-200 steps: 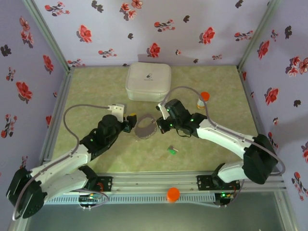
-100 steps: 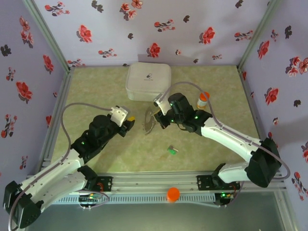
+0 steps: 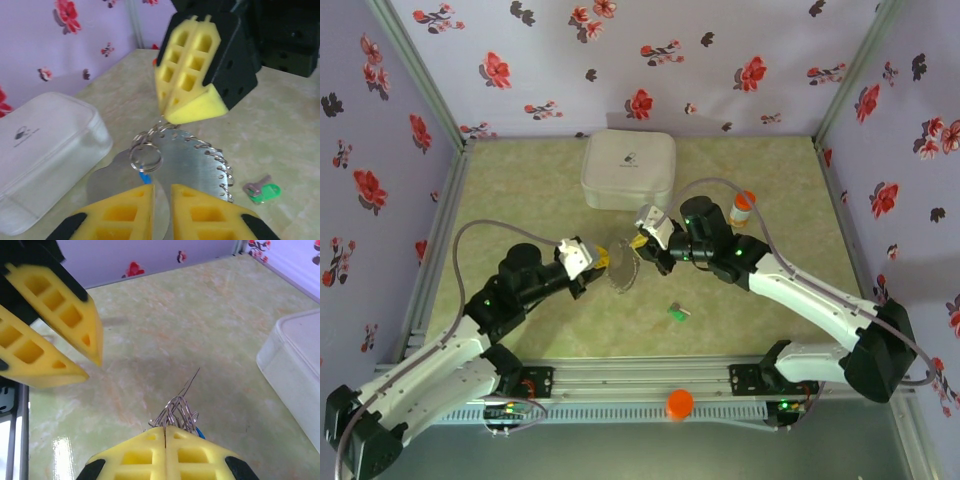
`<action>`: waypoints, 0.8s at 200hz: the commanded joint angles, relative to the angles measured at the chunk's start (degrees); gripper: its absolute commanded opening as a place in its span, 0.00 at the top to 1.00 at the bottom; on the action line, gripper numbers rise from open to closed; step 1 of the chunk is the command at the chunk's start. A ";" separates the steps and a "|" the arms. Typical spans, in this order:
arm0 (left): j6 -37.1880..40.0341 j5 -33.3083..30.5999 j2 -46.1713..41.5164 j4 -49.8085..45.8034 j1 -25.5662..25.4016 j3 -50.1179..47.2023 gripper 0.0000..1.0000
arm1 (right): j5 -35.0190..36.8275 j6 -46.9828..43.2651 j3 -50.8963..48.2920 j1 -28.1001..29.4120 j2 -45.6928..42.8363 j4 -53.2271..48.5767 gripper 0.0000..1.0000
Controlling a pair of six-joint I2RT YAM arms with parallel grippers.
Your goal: Put the keys on the keyring
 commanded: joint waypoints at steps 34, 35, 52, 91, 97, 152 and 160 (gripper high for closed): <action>-2.17 5.20 2.08 6.45 -0.72 -2.20 0.80 | -1.04 -1.55 2.29 1.73 0.56 -3.04 1.00; -2.21 5.11 2.09 6.54 -0.72 -2.34 0.80 | -0.81 -1.49 2.44 1.73 0.63 -3.34 1.00; -3.01 3.32 2.78 8.01 -0.72 -3.22 0.79 | 1.96 -1.22 5.44 2.90 2.15 -9.68 1.00; -4.92 3.35 6.61 10.18 -0.82 -4.07 0.79 | 8.99 1.90 12.15 4.67 5.64 -21.09 1.00; -4.65 3.23 7.26 9.99 -0.87 -4.14 0.77 | 9.79 2.95 14.74 4.70 6.93 -24.60 1.00; -3.18 -5.74 10.63 14.60 -2.18 -5.38 0.44 | 7.06 11.47 21.67 4.70 10.94 -35.51 1.00; -2.62 -6.37 10.87 15.11 -2.38 -5.56 0.42 | 6.24 11.93 21.57 4.63 10.59 -35.15 1.00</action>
